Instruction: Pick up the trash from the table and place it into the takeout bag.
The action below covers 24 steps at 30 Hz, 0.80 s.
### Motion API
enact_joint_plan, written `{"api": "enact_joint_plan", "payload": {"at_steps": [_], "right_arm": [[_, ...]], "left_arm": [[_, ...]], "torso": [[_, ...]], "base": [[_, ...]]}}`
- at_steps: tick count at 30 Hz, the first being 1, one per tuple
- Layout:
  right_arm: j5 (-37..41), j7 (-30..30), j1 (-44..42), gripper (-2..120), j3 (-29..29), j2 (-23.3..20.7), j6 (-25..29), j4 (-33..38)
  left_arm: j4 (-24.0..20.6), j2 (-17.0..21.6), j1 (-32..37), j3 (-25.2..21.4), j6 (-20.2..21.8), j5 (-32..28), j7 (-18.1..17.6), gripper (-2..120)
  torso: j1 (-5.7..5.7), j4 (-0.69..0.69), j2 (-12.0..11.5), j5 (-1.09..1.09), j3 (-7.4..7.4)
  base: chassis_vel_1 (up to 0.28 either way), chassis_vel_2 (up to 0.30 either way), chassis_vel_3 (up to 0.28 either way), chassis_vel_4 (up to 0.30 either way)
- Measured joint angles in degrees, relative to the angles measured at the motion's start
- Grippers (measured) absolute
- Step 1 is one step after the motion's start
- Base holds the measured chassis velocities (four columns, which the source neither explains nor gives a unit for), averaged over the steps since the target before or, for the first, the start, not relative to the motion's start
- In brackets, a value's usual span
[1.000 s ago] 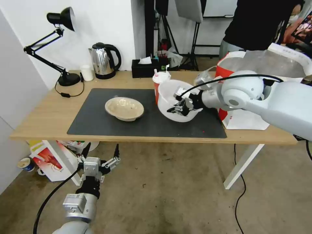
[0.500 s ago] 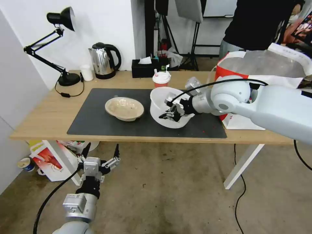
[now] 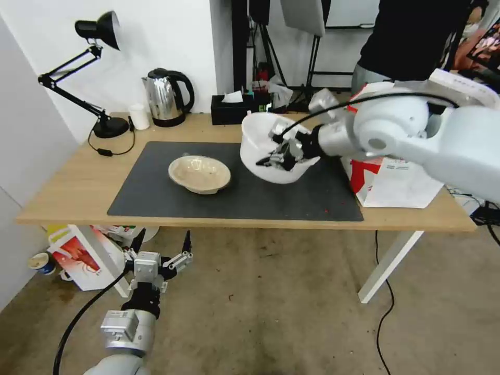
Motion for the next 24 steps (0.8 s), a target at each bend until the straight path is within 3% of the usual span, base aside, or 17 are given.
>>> {"api": "enact_joint_plan", "payload": {"at_steps": [24], "right_arm": [[2.65, 0.04, 6.69, 0, -1.56, -1.33, 0.01, -0.16]], "left_arm": [[0.0, 0.0, 0.0, 0.0, 0.0, 0.0, 0.0, 100]], "torso": [[-0.01, 0.01, -0.01, 0.0, 0.0]], "base": [[0.0, 0.0, 0.0, 0.0]]}}
